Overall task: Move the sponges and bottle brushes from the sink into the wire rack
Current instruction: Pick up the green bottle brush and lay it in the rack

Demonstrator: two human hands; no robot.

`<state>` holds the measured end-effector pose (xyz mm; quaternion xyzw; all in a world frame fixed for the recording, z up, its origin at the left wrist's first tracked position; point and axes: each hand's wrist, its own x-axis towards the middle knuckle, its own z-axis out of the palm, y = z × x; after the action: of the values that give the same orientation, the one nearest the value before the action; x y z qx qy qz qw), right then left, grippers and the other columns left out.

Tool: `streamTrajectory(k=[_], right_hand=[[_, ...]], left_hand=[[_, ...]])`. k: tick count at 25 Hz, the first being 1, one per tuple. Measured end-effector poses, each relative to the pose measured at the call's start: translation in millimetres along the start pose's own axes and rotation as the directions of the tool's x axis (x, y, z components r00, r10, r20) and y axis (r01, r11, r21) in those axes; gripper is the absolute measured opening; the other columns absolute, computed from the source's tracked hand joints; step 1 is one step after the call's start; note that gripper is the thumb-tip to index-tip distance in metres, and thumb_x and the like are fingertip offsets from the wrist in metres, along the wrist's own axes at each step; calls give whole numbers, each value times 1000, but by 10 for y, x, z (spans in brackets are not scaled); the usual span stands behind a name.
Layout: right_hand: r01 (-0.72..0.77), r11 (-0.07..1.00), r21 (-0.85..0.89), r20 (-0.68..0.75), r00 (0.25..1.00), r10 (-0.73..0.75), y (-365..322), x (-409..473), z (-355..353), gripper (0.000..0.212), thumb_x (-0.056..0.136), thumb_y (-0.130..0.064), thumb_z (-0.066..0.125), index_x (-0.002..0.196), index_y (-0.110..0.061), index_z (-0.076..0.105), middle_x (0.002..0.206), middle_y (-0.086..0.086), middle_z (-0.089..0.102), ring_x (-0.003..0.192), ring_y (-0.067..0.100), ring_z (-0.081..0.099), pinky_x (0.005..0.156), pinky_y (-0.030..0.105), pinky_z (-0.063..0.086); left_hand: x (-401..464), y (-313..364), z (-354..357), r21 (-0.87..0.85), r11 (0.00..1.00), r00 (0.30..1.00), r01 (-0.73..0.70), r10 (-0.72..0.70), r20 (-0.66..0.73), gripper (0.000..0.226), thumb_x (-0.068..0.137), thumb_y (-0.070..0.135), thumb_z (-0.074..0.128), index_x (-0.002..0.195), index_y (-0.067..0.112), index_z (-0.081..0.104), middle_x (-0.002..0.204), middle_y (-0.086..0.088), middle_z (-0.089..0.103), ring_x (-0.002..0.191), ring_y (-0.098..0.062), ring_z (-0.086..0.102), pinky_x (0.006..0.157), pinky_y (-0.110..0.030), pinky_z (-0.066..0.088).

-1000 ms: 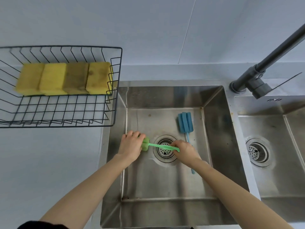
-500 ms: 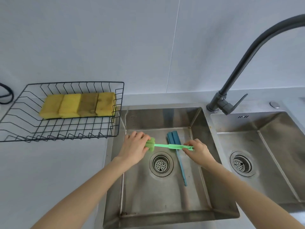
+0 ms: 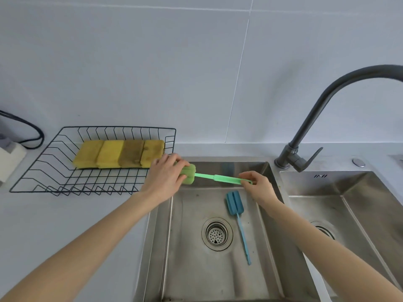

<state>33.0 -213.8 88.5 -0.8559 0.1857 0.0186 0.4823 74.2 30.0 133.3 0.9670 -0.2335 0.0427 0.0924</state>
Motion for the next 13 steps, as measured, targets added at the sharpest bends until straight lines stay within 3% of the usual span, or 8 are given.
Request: streamTrajectory(k=[4,7,13], right_hand=[[-105,939,326,42,994,97,-263,112,139,22,87,-7,61,109,-4,62,102,13,62,83,19,61,82,26,55],[-133,878,460,115,989,89,-498,198,286,17,87,-1,61,103,-3,62,91,10,61,74,12,61,66,10,56],[-93,841,533,166,986,4,-959,385,573,15,89,4,55,98,-7,59,81,4,61,71,10,61,57,4,54]], left_hand=[[3,-285,-187,-16,994,994,104,-104,-13,37,89,26,53,126,19,51,129,-3,51,120,-25,44,96,-39,36],[-25,-558,-263,-24,984,985,174,-175,-6,38,88,25,55,125,18,52,127,-6,53,118,-27,46,93,-40,41],[-58,-1039,-242,-126,934,943,334,-330,48,36,87,20,58,122,13,53,126,-8,53,115,-27,50,87,-40,49]])
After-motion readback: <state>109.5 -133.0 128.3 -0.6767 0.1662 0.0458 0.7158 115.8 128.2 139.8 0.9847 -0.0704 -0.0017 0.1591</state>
